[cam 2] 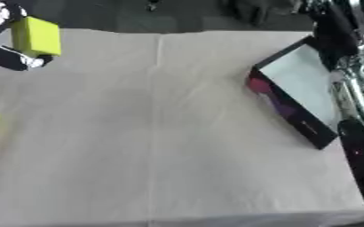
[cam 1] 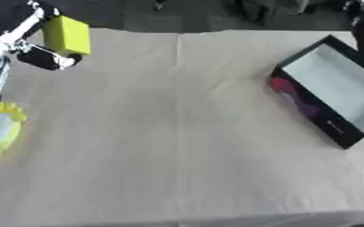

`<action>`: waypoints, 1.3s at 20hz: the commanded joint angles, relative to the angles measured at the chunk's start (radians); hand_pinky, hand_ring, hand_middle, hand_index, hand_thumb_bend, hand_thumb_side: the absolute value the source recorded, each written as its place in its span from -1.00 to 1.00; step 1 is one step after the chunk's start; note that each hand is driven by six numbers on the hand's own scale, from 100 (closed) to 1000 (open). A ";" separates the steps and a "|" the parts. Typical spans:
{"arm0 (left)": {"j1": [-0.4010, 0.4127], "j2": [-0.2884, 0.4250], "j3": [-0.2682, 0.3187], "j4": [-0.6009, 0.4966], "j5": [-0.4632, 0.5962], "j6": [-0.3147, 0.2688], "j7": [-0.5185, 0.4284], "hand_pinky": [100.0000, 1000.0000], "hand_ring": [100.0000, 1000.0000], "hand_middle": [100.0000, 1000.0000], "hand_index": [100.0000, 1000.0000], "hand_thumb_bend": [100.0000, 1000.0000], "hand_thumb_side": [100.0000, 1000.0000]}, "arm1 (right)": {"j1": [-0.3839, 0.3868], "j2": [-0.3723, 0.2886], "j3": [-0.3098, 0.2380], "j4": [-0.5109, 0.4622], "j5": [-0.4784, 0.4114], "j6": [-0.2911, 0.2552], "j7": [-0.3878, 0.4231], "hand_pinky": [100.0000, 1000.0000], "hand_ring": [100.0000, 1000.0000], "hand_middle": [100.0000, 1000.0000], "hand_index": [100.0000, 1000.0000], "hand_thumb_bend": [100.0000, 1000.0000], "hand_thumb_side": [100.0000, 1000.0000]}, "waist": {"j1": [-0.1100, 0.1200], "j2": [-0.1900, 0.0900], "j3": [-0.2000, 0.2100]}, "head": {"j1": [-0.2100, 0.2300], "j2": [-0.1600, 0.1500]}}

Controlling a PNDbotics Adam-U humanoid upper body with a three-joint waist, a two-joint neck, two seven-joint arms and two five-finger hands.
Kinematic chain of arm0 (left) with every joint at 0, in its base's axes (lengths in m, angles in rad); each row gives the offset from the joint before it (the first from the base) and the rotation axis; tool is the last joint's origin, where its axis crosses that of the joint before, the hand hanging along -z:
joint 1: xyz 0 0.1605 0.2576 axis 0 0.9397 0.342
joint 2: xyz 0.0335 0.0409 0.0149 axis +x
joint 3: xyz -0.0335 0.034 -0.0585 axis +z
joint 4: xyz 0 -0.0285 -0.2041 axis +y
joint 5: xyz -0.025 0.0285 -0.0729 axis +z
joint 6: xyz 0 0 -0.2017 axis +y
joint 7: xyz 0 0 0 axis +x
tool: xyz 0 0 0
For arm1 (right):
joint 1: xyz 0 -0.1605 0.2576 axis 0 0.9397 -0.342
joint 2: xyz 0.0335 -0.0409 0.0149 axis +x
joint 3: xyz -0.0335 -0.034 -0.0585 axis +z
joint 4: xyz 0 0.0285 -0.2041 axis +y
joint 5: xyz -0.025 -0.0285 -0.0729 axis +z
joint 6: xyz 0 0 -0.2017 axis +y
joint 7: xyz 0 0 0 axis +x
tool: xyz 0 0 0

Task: Pick up the objects with one hand, pass them to the other hand, and then place them into the box on the other side of the table.

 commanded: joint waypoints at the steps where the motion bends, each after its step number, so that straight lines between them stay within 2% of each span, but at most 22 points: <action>1: 0.013 -0.018 0.008 -0.079 0.029 0.021 0.053 0.19 -0.10 -0.14 0.03 -1.00 -1.00 | -0.046 -0.053 0.026 -0.023 0.061 0.022 0.050 1.00 1.00 1.00 1.00 -1.00 -0.47 | 0.003 -0.029 0.001 | 0.005 0.006; 4: 0.065 -0.071 0.025 -0.142 0.060 0.056 0.104 0.19 -0.11 -0.14 0.02 -1.00 -1.00 | -0.085 -0.064 0.070 -0.019 0.139 0.037 0.132 1.00 1.00 1.00 1.00 -1.00 -0.72 | 0.002 -0.033 0.002 | 0.008 0.009; 6: 0.085 -0.095 0.027 -0.163 0.056 0.077 0.121 0.19 -0.12 -0.15 0.02 -1.00 -1.00 | -0.104 -0.063 0.089 -0.019 0.193 0.037 0.174 1.00 1.00 1.00 1.00 -1.00 -1.00 | 0.002 -0.034 0.003 | 0.011 0.010; 10: 0.118 -0.138 0.031 -0.173 0.040 0.130 0.149 0.19 -0.13 -0.15 0.02 -1.00 -1.00 | -0.133 -0.050 0.113 -0.033 0.315 0.023 0.218 1.00 1.00 1.00 0.98 -1.00 -1.00 | 0.000 -0.034 0.001 | 0.017 0.011; 13: 0.133 -0.156 0.025 -0.174 0.054 0.138 0.155 0.19 -0.13 -0.15 0.02 -1.00 -1.00 | -0.151 -0.039 0.137 -0.037 0.351 0.021 0.246 1.00 1.00 1.00 0.97 -1.00 -1.00 | 0.000 -0.034 0.000 | 0.018 0.012; 19: 0.155 -0.183 0.009 -0.185 0.082 0.115 0.162 0.19 -0.14 -0.16 0.02 -1.00 -1.00 | -0.204 -0.012 0.193 -0.037 0.412 0.020 0.323 0.98 1.00 1.00 0.95 -1.00 -1.00 | -0.002 -0.036 -0.005 | 0.017 0.022; 26: 0.184 -0.214 -0.015 -0.220 0.124 0.076 0.171 0.19 -0.14 -0.16 0.02 -1.00 -1.00 | -0.238 0.037 0.248 0.007 0.501 0.010 0.393 0.97 1.00 1.00 0.97 -1.00 -1.00 | -0.004 -0.038 -0.004 | 0.014 0.025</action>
